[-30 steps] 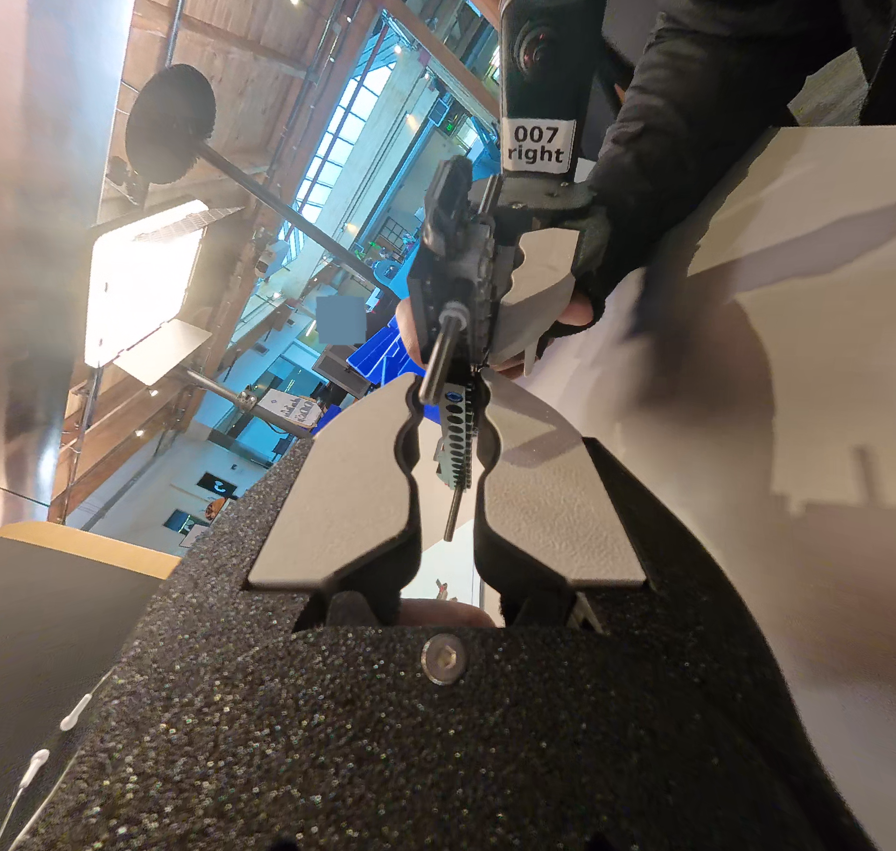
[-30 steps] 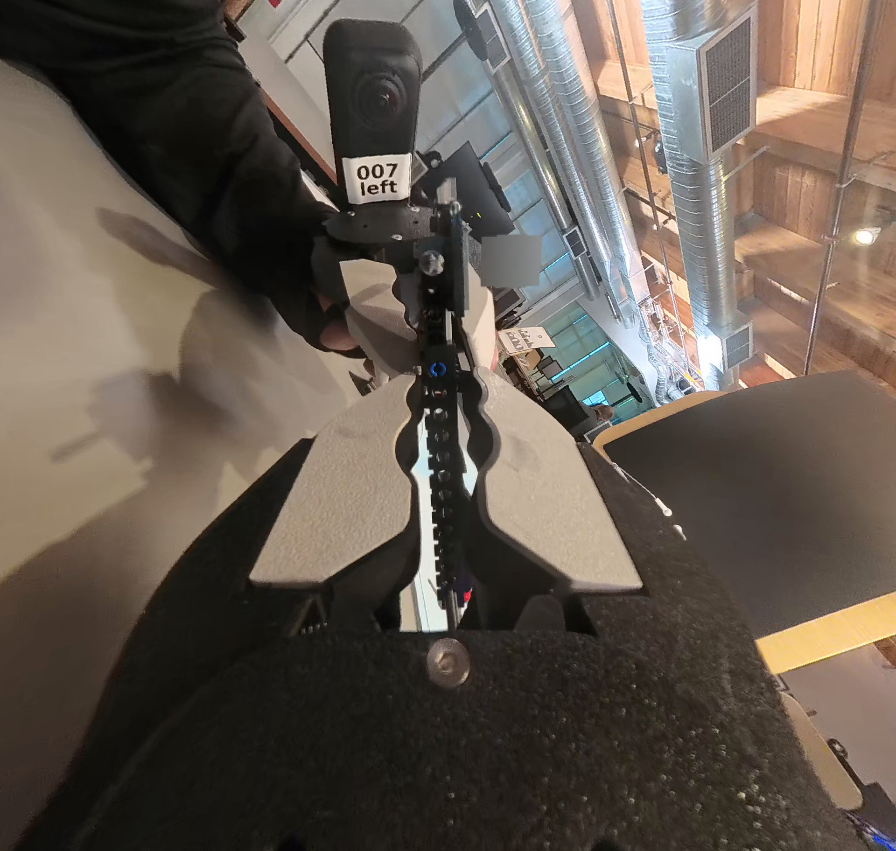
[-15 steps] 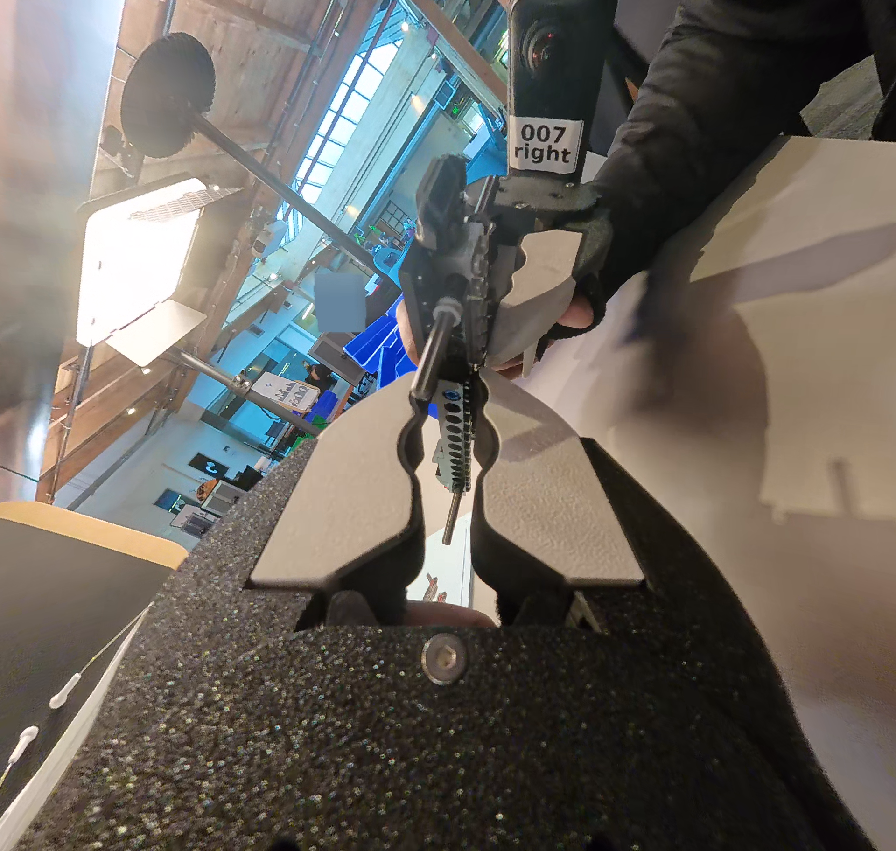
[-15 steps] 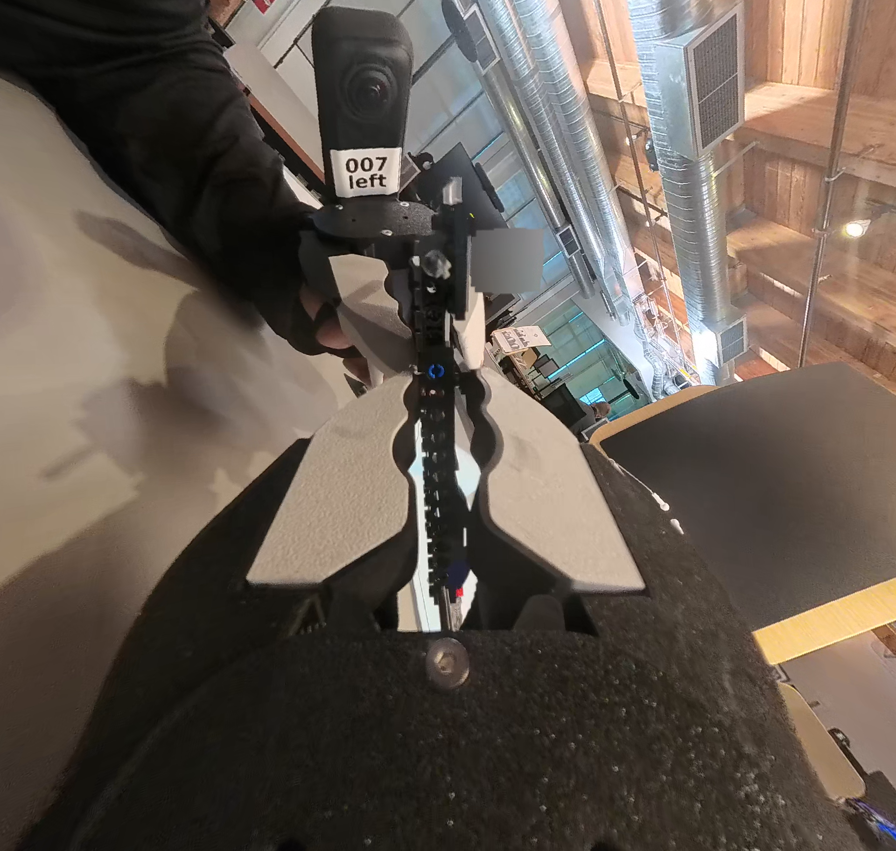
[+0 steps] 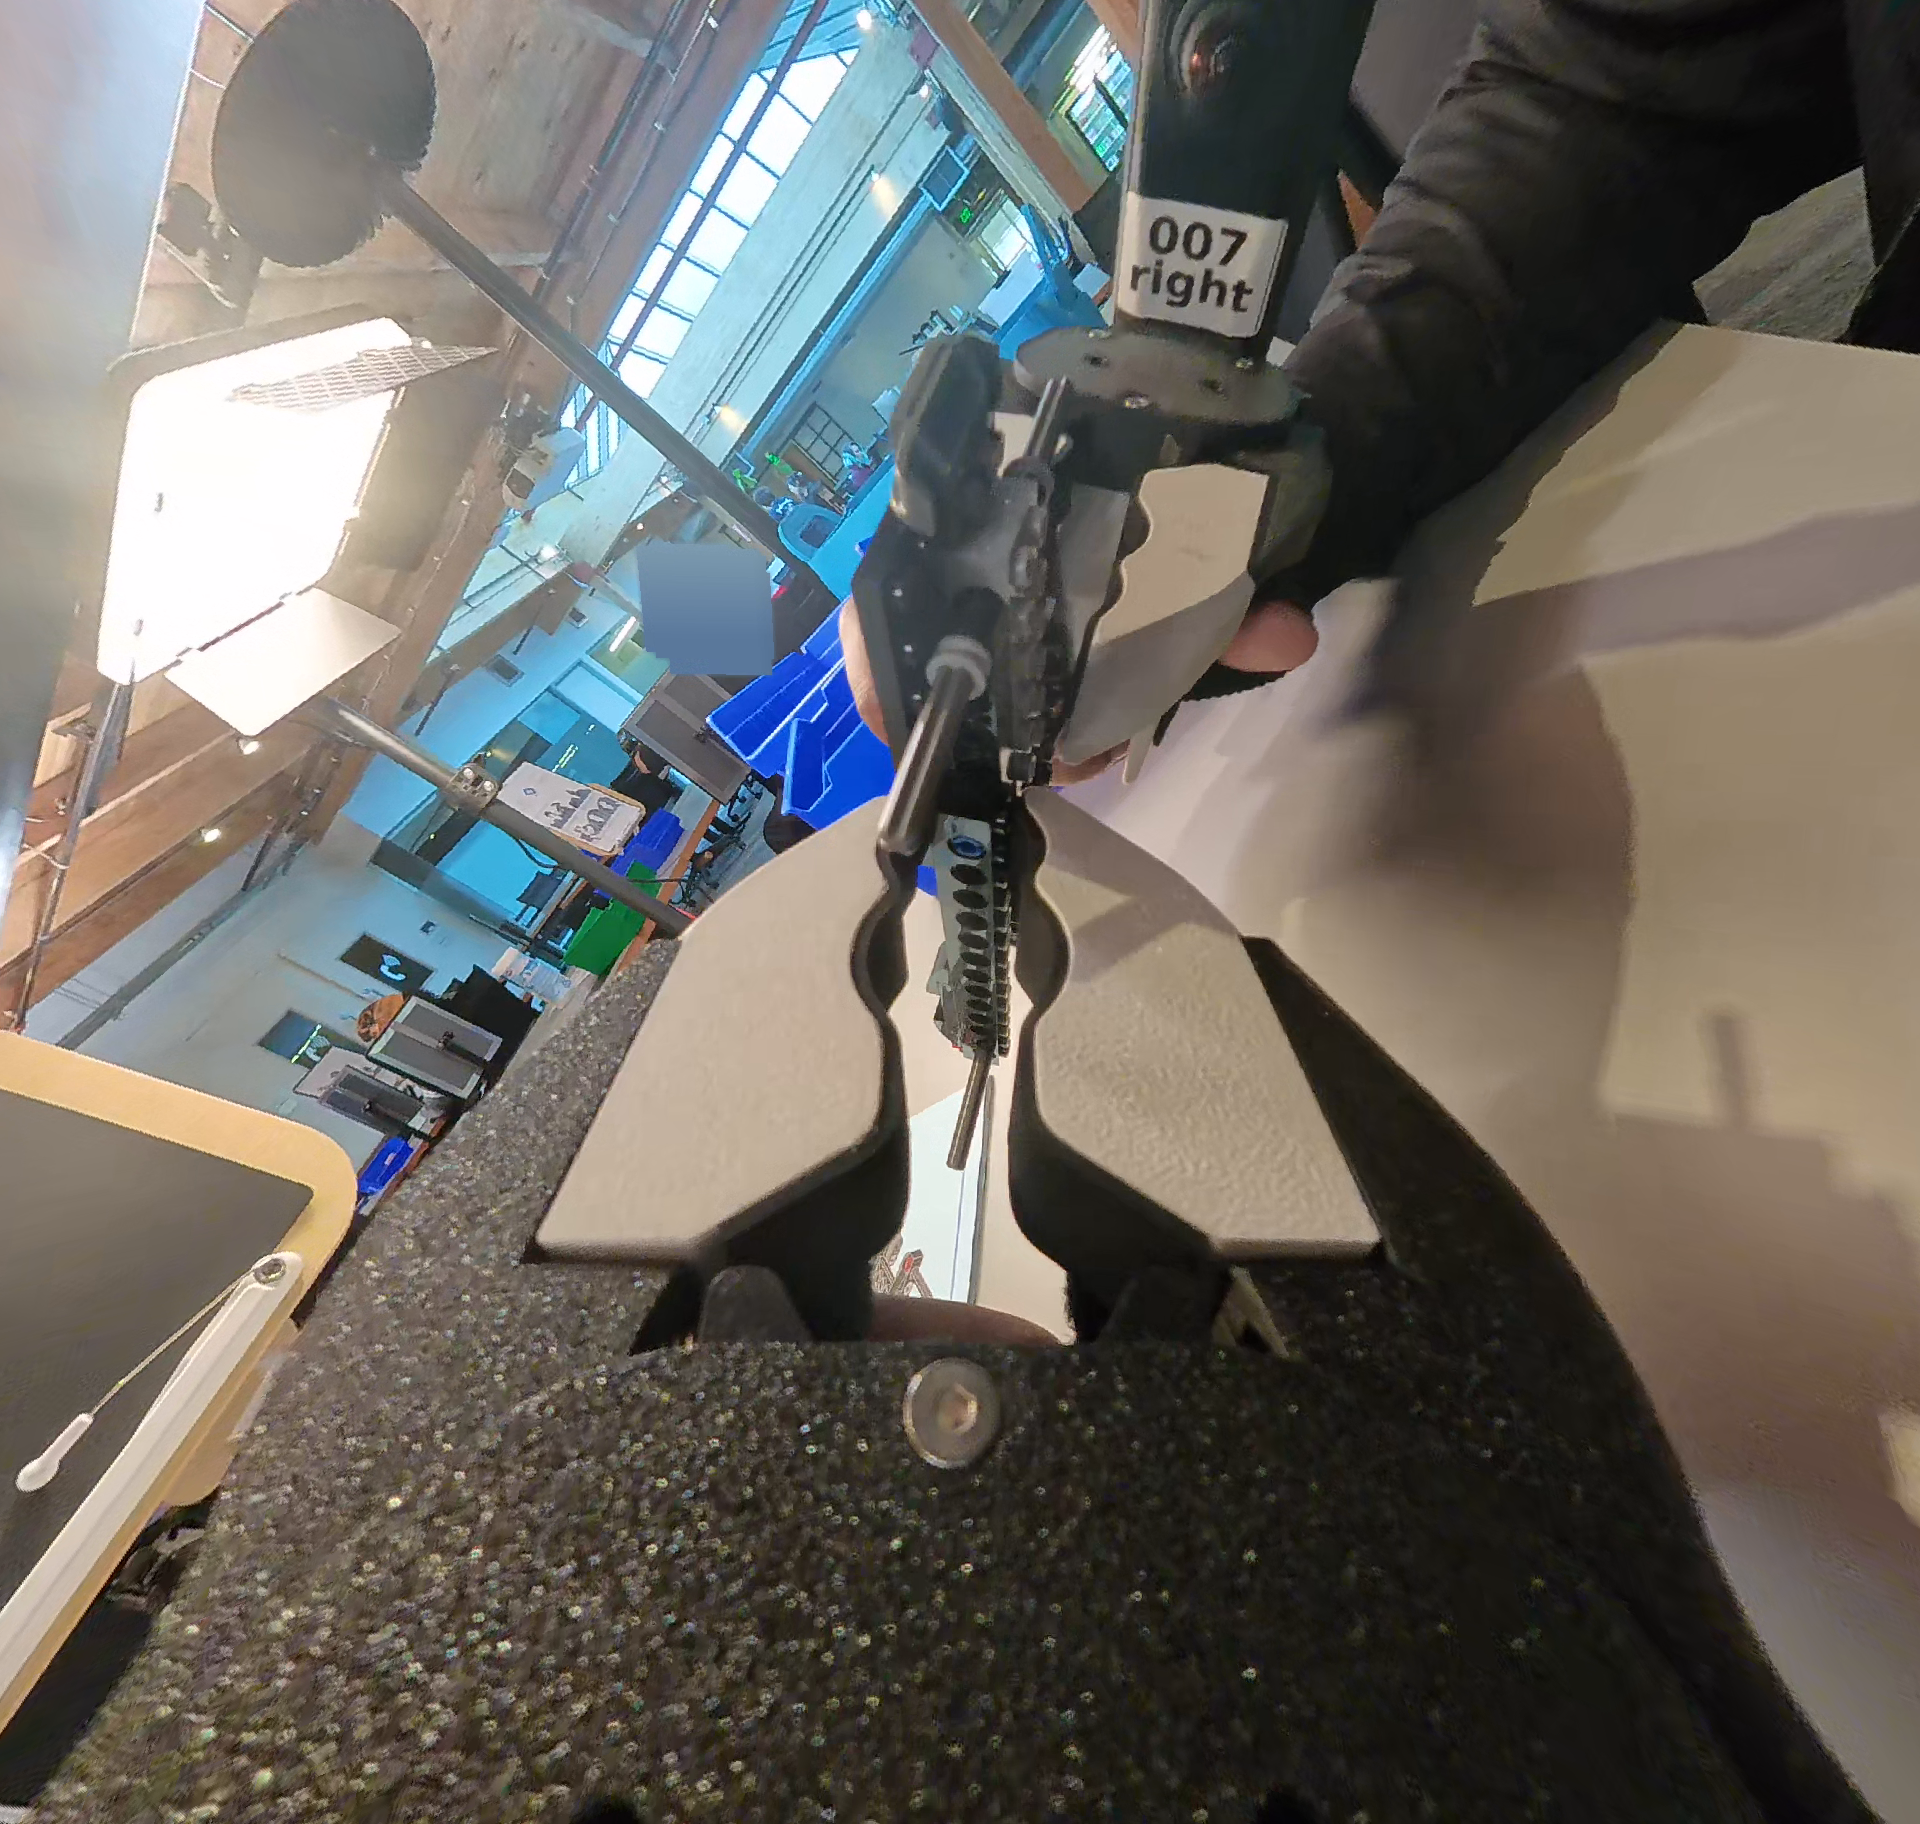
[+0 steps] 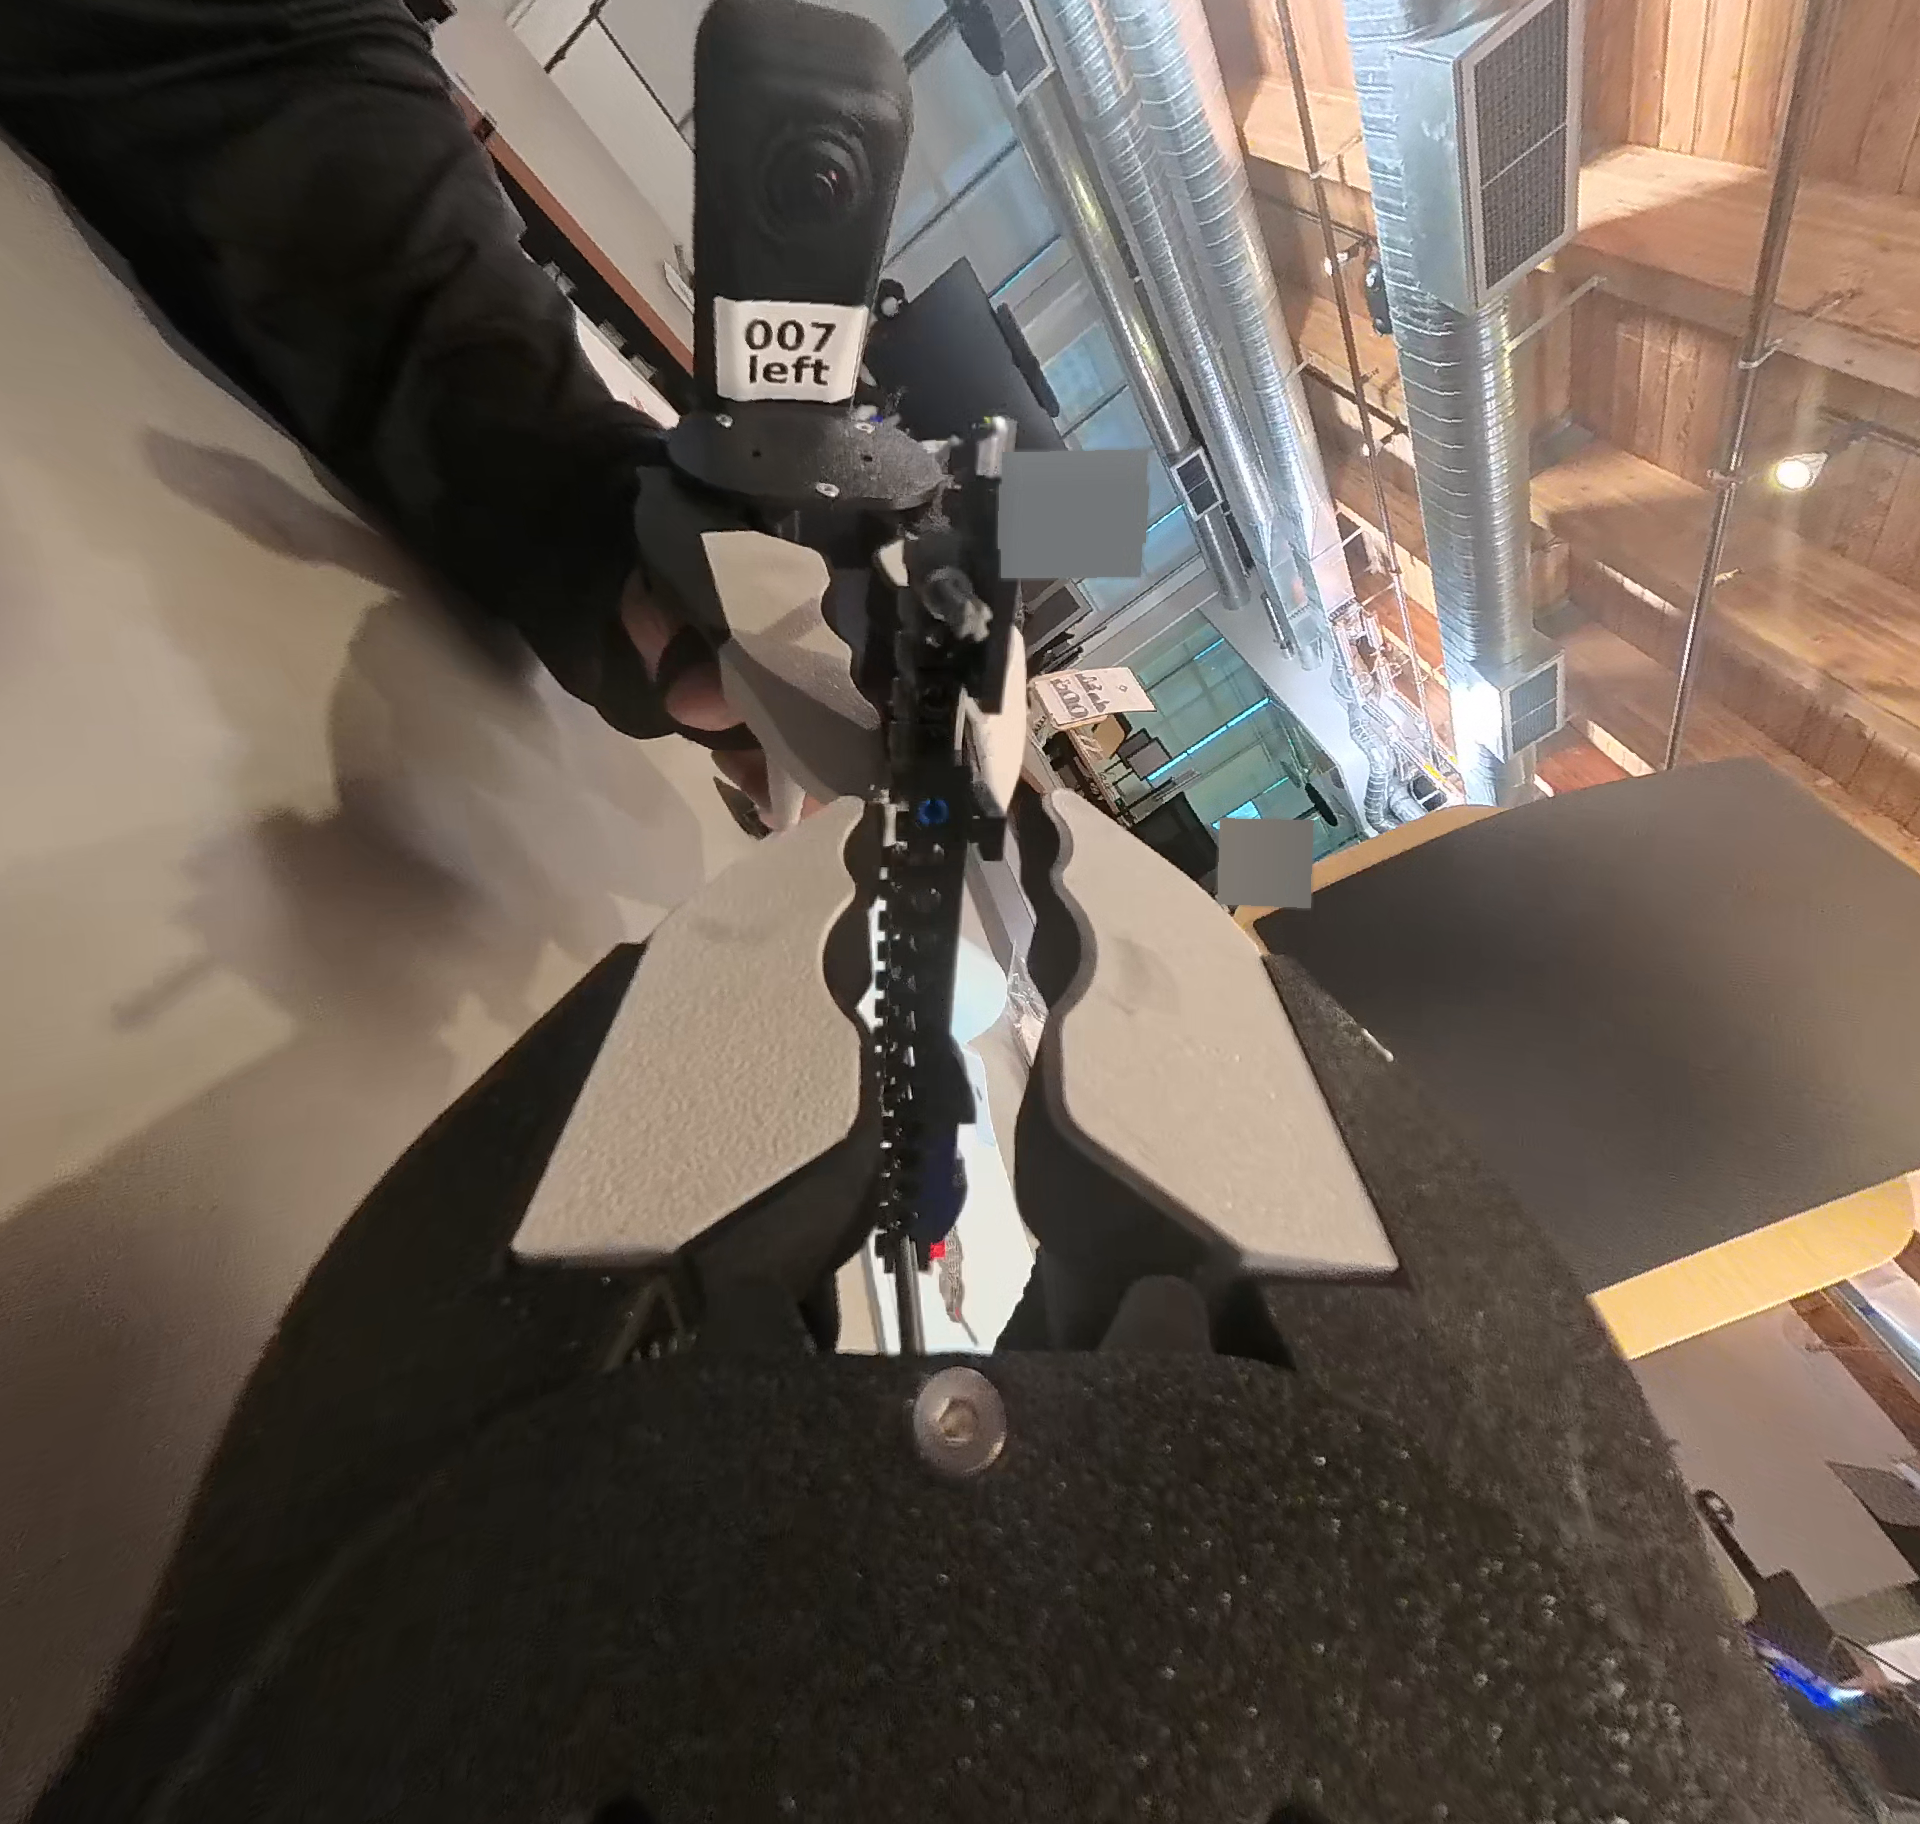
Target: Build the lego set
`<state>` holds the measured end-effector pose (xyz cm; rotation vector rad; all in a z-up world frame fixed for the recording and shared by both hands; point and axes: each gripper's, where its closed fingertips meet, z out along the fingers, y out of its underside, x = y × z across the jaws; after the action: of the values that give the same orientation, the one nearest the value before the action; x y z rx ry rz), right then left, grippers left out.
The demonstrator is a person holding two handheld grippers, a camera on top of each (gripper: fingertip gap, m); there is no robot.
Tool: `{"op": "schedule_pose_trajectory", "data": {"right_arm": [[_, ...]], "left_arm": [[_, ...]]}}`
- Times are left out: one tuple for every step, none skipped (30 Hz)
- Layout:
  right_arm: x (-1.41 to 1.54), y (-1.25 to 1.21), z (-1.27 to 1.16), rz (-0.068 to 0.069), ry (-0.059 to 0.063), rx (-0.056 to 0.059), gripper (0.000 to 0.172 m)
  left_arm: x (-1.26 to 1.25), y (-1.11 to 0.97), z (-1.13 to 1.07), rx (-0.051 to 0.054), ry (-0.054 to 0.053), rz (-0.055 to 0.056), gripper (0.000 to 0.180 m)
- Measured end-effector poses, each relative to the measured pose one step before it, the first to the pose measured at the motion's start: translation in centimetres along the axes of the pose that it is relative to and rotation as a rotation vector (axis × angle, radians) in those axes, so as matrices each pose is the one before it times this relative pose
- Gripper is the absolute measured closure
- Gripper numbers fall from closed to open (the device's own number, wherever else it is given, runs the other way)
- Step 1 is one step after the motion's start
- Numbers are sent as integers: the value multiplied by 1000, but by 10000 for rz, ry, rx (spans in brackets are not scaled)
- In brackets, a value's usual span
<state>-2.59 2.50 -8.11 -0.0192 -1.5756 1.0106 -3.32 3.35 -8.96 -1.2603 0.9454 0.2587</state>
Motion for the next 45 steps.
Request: {"op": "schedule_pose_trajectory", "data": {"right_arm": [[-10, 43, 41, -78, 30, -56, 149], [-11, 135, 66, -100, 59, -101, 152], [32, 123, 55, -94, 93, -78, 152], [41, 46, 3, -46, 76, -25, 152], [24, -1, -6, -2, 30, -4, 153], [18, -20, -20, -9, 21, 8, 153], [30, -23, -27, -26, 30, 12, 153], [36, -19, -12, -9, 26, 7, 154], [32, -50, -26, 29, -7, 21, 154], [24, -44, -22, 57, -39, 21, 154], [39, -21, -31, 62, -43, 3, 154], [34, -33, -13, 66, -43, 9, 154], [36, -46, -22, 75, -42, 25, 154], [44, -31, -13, 53, -7, 12, 154], [32, -54, -9, 27, 4, 20, 155], [-4, -82, -15, 23, -19, 44, 155], [10, -56, -19, 39, -30, 27, 155], [20, 4, -10, 81, -38, -15, 155], [33, 36, -8, 59, -22, -36, 155], [10, 46, -5, 44, -28, -44, 155], [-10, 50, -1, 116, -66, -57, 155], [-9, 35, 5, 150, -69, -43, 155], [-12, -10, -2, 146, -60, -17, 155], [-8, -2, 26, 128, -47, -21, 155], [5, 23, 27, 101, -44, -37, 155], [-26, 28, 11, 90, -73, -22, 155], [-33, 22, 8, 94, -84, 0, 155], [-54, 11, -5, 92, -70, 19, 155], [-93, -26, -9, 88, -78, 42, 155], [-155, -69, -2, 104, -121, 56, 155], [-164, -96, -16, 108, -128, 78, 155], [-135, -107, -31, 90, -105, 98, 155], [-118, -71, -27, 74, -84, 85, 155], [-52, -9, -22, 38, -35, 52, 156], [-29, 15, -6, -8, -5, 21, 156], [-12, -20, -2, 0, -9, 26, 156], [0, -35, -29, 11, -6, 27, 156], [-5, -12, -24, -19, -2, 17, 156], [-36, -14, -21, -25, -10, 23, 156], [-38, -10, -1, 4, -17, 19, 156], [-18, 2, -1, 7, -9, 8, 156], [-34, -8, -4, -17, -14, 7, 156], [-50, -32, 2, -26, -23, 17, 156], [-61, -32, -12, -10, -22, 27, 155], [-59, -45, -6, 7, -30, 33, 156]], "left_arm": [[-42, -9, -8, -4, -15, -7, 164], [-12, -41, -5, 11, 0, 14, 164], [-43, -50, 4, -2, -37, 25, 164], [-37, 10, 3, -28, -38, 35, 164], [-17, 1, 12, -15, -29, 35, 164], [-15, -12, 14, -5, -30, 10, 164], [-12, -21, 26, -14, -21, -26, 164], [-42, -42, 12, -9, -34, -10, 164], [-19, -46, 16, -2, -29, 20, 164], [-12, -55, 24, -3, -18, 5, 164], [-29, -32, 17, -14, -26, -17, 164], [-42, -36, 29, -3, -29, -16, 164], [-6, -58, 14, 13, 4, -27, 164], [-40, -38, 9, 5, -15, -45, 164], [-32, -50, 12, 9, 3, -33, 164], [12, -66, -4, 24, 26, -20, 164], [-7, -56, 11, 1, 9, -16, 164], [-5, 4, 9, -33, 13, -34, 164], [-33, 19, 34, -42, -8, -36, 164], [-9, 26, 16, -36, 23, -36, 164], [16, 81, 5, -44, 37, -46, 164], [12, 46, 8, -2, 14, -72, 164], [31, 1, 6, 51, 37, -94, 164], [2, 1, -11, 72, 16, -91, 164], [-37, 24, -11, 55, -29, -21, 163], [9, 37, -6, 50, -38, 29, 163], [38, -25, -16, 74, -4, -8, 163], [49, -40, -18, 65, 24, -33, 162], [101, -64, -31, 72, 62, 5, 162], [234, -96, -32, 91, 149, 49, 162], [225, -105, -21, 85, 140, 30, 161], [52, -126, -15, 86, 40, -44, 158], [22, -95, -8, 56, 46, -101, 155], [-10, -110, 13, 60, 30, -114, 152], [90, -177, -17, 102, 81, -62, 152], [75, -23, 17, -11, 31, 52, 153], [30, 8, 36, -18, -31, 113, 155], [11, -28, 13, 5, -25, 55, 155], [45, -7, 21, -8, 42, -41, 155], [37, -32, -5, 5, 29, -22, 155], [4, 13, 2, -13, -10, 45, 155], [22, 2, -1, -13, 8, 67, 155], [66, -18, -6, -13, 16, 89, 155], [68, -49, -7, -16, 8, 139, 155], [91, -55, -2, -21, 8, 198, 155]]}}
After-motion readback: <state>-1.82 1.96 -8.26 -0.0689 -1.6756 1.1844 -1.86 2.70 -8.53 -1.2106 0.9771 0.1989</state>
